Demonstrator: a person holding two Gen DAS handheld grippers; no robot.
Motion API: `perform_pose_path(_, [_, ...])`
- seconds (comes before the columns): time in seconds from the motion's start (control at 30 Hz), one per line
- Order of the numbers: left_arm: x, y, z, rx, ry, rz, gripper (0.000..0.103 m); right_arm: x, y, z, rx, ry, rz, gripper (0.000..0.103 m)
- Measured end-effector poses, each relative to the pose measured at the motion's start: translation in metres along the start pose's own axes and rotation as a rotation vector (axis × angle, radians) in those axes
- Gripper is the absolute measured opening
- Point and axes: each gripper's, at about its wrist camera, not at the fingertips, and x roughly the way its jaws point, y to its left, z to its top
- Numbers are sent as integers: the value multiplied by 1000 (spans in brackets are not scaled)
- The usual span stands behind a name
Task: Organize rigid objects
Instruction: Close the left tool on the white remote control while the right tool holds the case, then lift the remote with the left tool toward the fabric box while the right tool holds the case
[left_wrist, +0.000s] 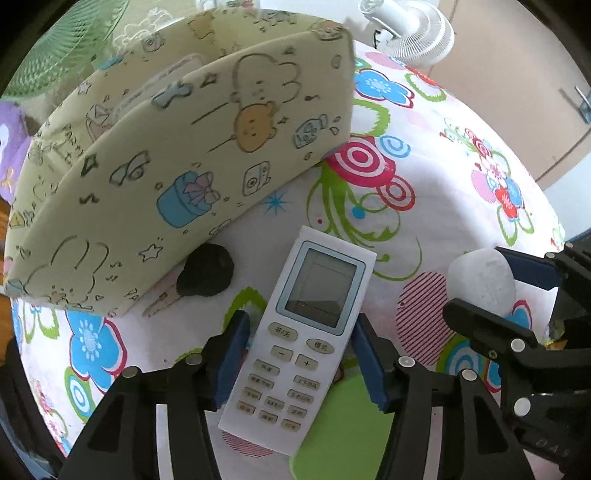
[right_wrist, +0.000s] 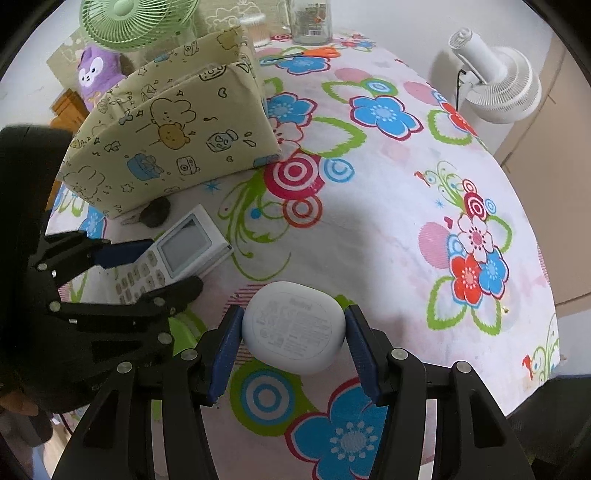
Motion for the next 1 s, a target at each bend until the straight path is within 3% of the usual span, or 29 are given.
perform_pose_path(0.27, [-2, 3, -5, 56, 12, -6, 68, 3, -1, 2, -10, 15, 5, 59])
perform_pose_path(0.4, [-1, 6, 0, 55, 9, -11, 52, 5, -3, 3, -8, 20, 5, 59])
perform_pose_path(0.7, [-16, 22, 13, -52, 41, -65, 49, 2, -5, 6, -13, 20, -5, 59])
perform_pose_path(1.0, [-45, 25, 11, -110, 34, -45, 48, -12, 2, 16, -44, -3, 4, 59])
